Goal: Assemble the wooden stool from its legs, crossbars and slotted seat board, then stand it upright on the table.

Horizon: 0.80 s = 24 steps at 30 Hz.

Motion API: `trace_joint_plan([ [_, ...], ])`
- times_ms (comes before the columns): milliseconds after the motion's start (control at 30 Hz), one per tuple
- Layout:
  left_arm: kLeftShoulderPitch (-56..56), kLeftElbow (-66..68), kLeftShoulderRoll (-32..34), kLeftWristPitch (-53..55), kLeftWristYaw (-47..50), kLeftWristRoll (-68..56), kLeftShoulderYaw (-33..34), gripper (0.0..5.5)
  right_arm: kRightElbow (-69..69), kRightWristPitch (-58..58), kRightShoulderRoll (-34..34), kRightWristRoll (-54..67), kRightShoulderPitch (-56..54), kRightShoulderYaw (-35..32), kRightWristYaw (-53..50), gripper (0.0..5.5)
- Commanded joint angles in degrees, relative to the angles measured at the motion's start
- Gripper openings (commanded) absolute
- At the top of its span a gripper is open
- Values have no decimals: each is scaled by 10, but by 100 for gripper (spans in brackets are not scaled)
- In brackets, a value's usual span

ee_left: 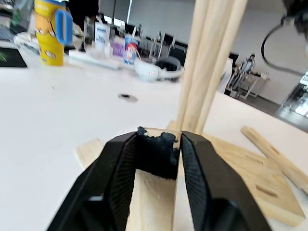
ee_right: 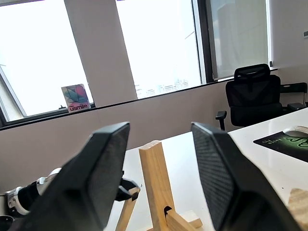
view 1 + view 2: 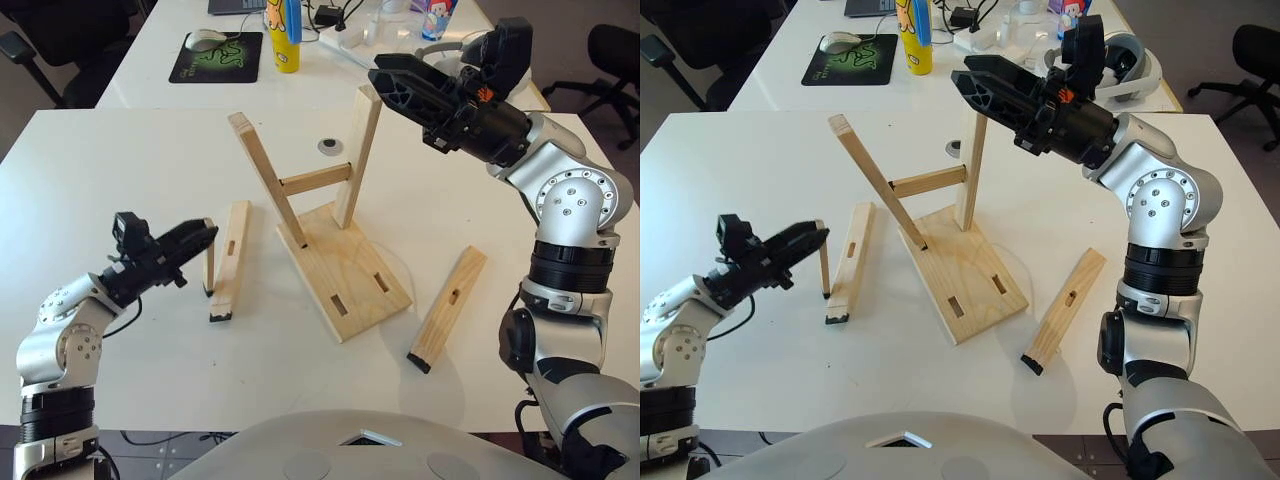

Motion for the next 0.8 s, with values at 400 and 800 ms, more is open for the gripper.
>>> trace_joint_plan([
  [400,47,-104,11,17,5,27,-53,135,-17,4,-2,16,11,-11,-13,238],
  [800,28,-95,-72,-13,64,38,-91,135,-29,5,3,23,21,-14,-26,238],
])
